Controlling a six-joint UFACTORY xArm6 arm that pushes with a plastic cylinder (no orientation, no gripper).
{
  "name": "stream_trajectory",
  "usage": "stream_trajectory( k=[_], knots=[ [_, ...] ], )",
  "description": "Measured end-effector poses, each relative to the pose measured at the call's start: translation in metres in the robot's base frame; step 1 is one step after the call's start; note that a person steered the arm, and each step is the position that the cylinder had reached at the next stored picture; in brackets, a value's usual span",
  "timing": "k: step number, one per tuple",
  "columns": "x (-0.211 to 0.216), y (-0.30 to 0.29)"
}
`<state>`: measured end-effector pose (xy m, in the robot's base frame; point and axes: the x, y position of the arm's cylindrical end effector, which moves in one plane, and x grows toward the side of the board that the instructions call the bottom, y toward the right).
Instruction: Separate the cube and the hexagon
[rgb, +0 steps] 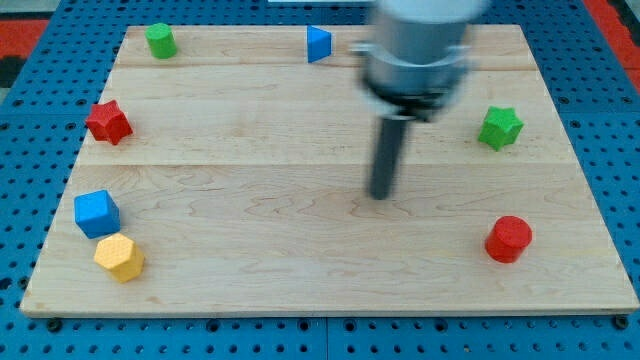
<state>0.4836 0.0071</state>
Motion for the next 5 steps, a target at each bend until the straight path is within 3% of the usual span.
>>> stream_trajectory(
  k=[2, 3, 4, 5],
  knots=[
    [0.000, -0.281],
    [0.001, -0.312],
    [0.040, -0.312],
    [0.040, -0.312]
  ],
)
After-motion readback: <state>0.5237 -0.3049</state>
